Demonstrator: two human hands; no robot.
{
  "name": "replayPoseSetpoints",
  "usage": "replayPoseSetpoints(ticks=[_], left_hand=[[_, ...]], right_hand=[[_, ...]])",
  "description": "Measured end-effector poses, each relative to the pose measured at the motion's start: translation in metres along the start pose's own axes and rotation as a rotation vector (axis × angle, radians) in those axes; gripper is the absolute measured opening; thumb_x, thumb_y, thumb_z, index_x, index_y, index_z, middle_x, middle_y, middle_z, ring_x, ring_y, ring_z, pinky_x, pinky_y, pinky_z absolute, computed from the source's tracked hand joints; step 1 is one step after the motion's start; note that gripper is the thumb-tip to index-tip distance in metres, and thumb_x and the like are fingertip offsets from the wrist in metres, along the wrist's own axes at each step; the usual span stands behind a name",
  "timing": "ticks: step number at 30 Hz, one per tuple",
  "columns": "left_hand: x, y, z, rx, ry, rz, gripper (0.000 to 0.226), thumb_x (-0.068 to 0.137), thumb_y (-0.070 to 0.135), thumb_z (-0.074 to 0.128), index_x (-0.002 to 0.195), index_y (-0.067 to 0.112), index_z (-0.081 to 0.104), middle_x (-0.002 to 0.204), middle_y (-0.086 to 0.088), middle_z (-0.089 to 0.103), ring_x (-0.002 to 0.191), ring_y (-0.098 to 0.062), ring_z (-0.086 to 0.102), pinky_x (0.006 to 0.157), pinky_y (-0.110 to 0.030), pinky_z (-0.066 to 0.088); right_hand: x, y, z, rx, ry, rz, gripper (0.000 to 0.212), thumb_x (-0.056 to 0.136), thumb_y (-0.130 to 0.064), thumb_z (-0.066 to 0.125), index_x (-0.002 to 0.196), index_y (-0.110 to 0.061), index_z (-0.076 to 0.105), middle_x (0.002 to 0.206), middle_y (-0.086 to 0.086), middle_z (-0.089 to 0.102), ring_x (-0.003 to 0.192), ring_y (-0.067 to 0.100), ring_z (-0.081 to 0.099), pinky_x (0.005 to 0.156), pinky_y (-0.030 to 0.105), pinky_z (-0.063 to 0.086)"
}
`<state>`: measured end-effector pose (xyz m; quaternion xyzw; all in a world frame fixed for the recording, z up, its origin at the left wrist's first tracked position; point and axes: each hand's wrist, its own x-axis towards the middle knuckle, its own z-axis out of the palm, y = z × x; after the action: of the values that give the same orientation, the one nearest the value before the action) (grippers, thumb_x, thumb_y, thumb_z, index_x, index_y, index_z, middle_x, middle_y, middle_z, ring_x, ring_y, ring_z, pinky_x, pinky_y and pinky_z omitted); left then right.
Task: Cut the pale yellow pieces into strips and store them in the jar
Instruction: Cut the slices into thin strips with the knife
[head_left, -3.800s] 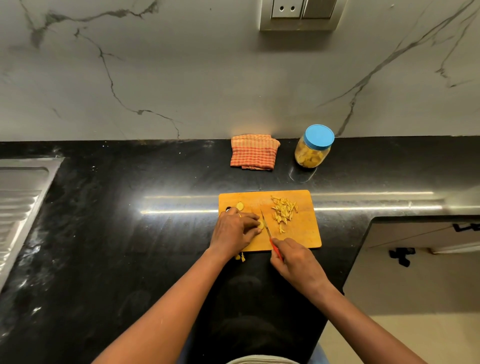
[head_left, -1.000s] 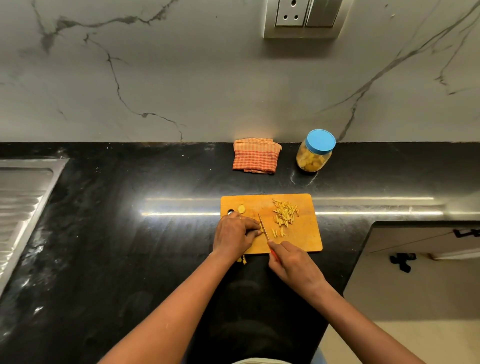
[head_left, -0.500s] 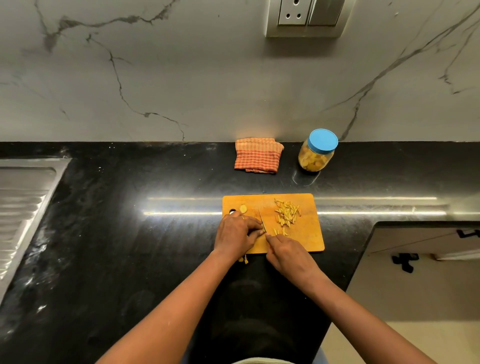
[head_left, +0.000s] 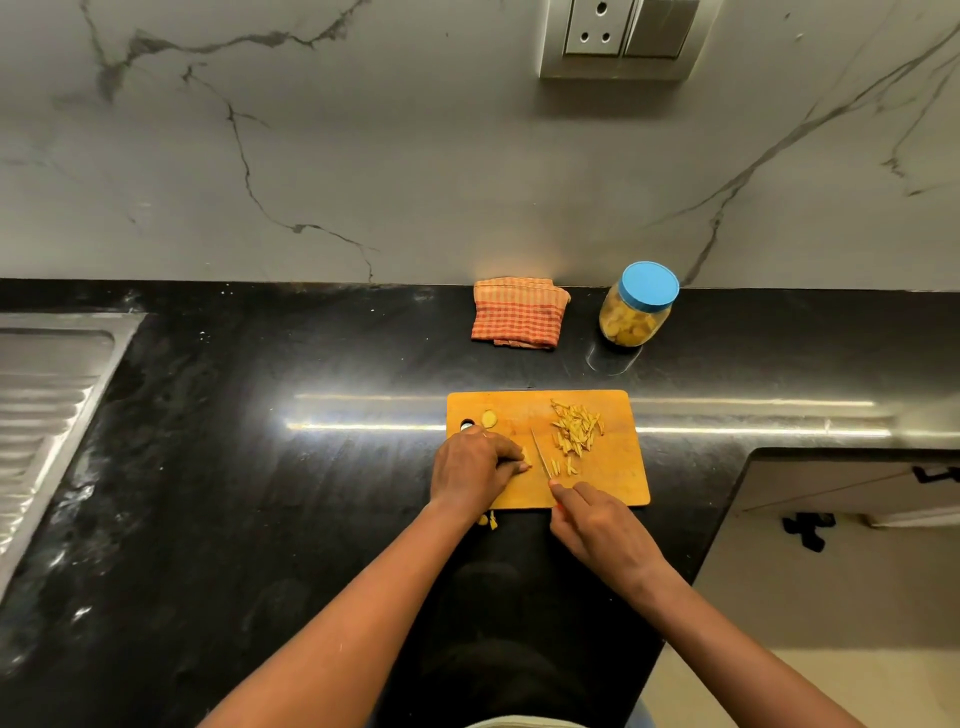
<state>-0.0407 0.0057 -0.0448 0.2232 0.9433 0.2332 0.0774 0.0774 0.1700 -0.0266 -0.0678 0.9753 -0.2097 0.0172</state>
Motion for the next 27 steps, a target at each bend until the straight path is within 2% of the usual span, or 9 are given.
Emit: replayPoseSetpoints(ticks=[4, 10, 23, 27], left_hand=[[0.000, -0.002, 0.001, 0.016, 0.006, -0.004, 0.023, 0.082, 0.051, 0.069, 0.099, 0.037, 0.075, 0.101, 0.017, 0.072, 0.100, -0.007, 0.057, 0.077, -0.029, 0.050], [-0.001, -0.002, 0.002, 0.019, 0.018, 0.010, 0.024, 0.083, 0.051, 0.068, 0.102, 0.037, 0.075, 0.102, 0.016, 0.071, 0.101, -0.008, 0.056, 0.075, -0.027, 0.047], [0.003, -0.008, 0.009, 0.056, -0.023, 0.004, 0.023, 0.084, 0.056, 0.064, 0.100, 0.043, 0.072, 0.102, 0.016, 0.069, 0.099, -0.007, 0.056, 0.076, -0.028, 0.049], [0.003, -0.007, 0.010, 0.074, -0.011, 0.024, 0.023, 0.085, 0.055, 0.063, 0.101, 0.042, 0.072, 0.101, 0.015, 0.069, 0.099, -0.008, 0.055, 0.076, -0.028, 0.048]], right_hand=[[0.003, -0.010, 0.002, 0.040, 0.009, -0.011, 0.036, 0.092, -0.023, 0.056, 0.123, -0.005, 0.062, 0.088, 0.003, 0.064, 0.073, 0.015, 0.060, 0.064, 0.028, 0.054], [0.005, -0.011, 0.007, 0.067, 0.018, 0.025, 0.035, 0.091, -0.018, 0.063, 0.123, -0.005, 0.063, 0.090, 0.005, 0.065, 0.075, 0.019, 0.062, 0.067, 0.032, 0.055], [0.014, -0.005, 0.003, 0.064, -0.133, 0.007, 0.039, 0.100, -0.024, 0.047, 0.136, -0.009, 0.051, 0.113, 0.007, 0.061, 0.098, 0.020, 0.060, 0.085, 0.030, 0.049], [0.016, -0.007, 0.004, 0.052, -0.146, 0.011, 0.040, 0.101, -0.025, 0.044, 0.138, -0.011, 0.049, 0.115, 0.006, 0.061, 0.098, 0.017, 0.059, 0.087, 0.029, 0.050]])
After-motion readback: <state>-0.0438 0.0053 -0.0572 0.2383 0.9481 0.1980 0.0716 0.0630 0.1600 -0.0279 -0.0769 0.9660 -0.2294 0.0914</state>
